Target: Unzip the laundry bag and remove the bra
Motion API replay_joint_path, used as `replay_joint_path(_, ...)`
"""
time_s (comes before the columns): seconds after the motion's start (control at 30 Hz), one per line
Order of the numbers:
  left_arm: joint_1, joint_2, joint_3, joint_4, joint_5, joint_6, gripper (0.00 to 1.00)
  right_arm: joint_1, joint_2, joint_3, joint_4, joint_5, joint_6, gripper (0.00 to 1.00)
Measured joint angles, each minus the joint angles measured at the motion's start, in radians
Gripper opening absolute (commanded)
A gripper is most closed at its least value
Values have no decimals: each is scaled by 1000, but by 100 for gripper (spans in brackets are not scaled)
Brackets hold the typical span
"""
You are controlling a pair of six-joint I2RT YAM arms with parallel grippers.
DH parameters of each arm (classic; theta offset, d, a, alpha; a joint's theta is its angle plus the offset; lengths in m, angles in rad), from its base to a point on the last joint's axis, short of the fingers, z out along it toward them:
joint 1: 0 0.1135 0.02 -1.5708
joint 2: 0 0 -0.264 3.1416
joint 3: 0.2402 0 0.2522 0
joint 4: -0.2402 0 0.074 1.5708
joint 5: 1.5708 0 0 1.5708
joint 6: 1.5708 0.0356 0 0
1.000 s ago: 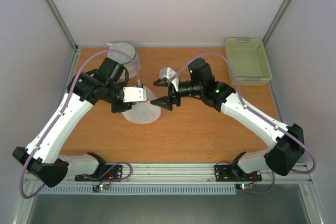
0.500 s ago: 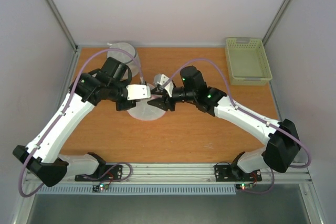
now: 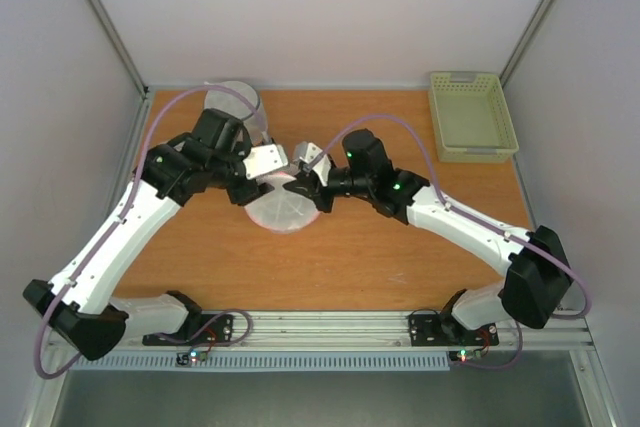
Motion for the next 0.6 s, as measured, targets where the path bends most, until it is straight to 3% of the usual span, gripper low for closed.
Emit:
replay_joint_path(0.13, 81, -18, -22, 106, -7, -204, 94, -51, -113, -158, 171, 12, 104, 1)
replay_joint_path(0.27, 201, -124, -129, 196, 124, -423, 76, -140, -264, -332, 416, 29, 257, 1)
replay_joint_path(0.43, 206, -236, -309, 328, 359, -606, 76, -147, -272, -362, 659, 7, 371, 1)
replay_joint_path(0.6, 226, -211, -347, 471, 406, -770, 73, -146, -259, -370, 759, -27, 434, 1)
